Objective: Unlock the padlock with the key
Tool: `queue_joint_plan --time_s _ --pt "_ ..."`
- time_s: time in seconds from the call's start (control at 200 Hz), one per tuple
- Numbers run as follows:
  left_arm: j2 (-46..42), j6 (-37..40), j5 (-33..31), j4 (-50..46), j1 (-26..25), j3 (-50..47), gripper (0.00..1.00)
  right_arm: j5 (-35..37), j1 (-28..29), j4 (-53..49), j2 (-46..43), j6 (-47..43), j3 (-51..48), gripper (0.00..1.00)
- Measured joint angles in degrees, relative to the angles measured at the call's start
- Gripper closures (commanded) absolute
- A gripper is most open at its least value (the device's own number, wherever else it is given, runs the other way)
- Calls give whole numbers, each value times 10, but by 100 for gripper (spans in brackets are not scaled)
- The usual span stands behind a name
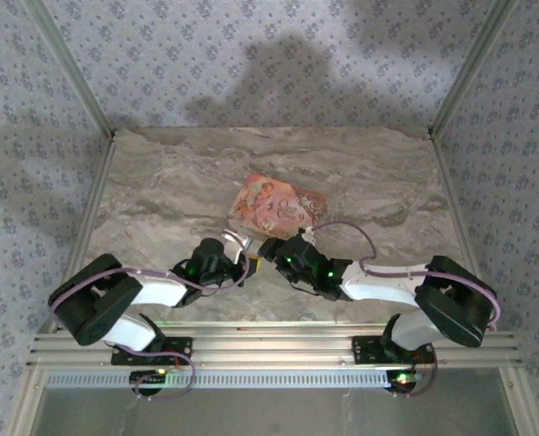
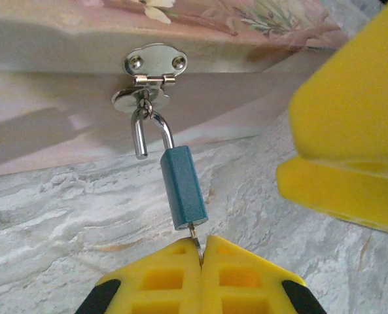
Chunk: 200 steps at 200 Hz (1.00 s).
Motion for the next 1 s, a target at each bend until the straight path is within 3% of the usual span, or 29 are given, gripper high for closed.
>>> queue_joint_plan --time_s 0.455,0.585,0.744,0.999 --pt "-16 141 -65 -100 -76 40 100 -31 -16 -27 42 0 34 46" --pt "-16 158 -82 -108 -90 43 100 -33 -17 -53 42 1 34 55" --pt "-16 173 -99 -119 -100 49 100 -33 -17 -82 37 -2 35 73" --pt "-16 183 -120 -135 -114 56 100 -34 -16 -92 32 5 35 89"
